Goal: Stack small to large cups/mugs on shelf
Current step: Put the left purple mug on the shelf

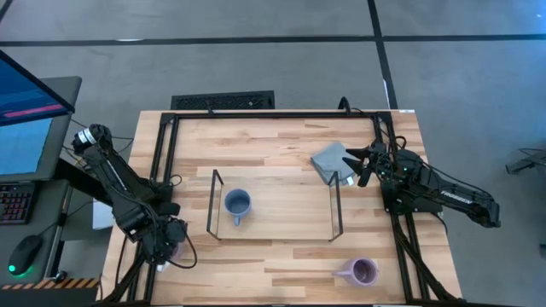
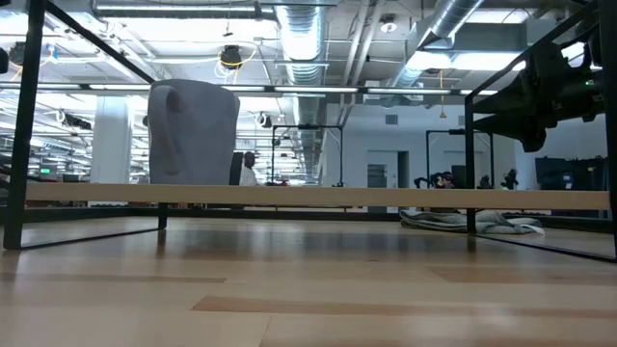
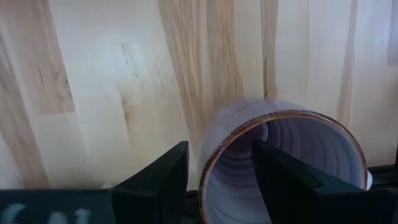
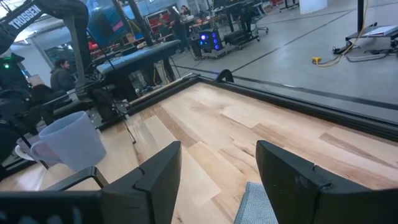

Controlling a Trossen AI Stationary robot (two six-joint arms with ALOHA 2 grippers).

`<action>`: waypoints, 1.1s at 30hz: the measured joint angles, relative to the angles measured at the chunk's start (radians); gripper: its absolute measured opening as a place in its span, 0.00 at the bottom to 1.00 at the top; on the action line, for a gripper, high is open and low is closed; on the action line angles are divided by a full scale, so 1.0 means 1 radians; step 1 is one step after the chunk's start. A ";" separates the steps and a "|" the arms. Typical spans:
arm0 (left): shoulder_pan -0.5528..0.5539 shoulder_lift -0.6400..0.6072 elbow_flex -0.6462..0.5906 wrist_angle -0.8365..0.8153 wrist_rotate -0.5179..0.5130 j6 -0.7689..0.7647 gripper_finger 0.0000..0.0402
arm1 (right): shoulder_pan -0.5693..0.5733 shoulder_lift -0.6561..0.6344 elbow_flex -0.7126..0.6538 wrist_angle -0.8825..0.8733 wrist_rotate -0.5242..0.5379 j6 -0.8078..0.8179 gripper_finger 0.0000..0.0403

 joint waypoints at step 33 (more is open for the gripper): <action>0.000 0.000 0.000 -0.008 -0.019 0.027 0.31 | 0.000 0.000 0.000 0.000 0.000 0.000 0.57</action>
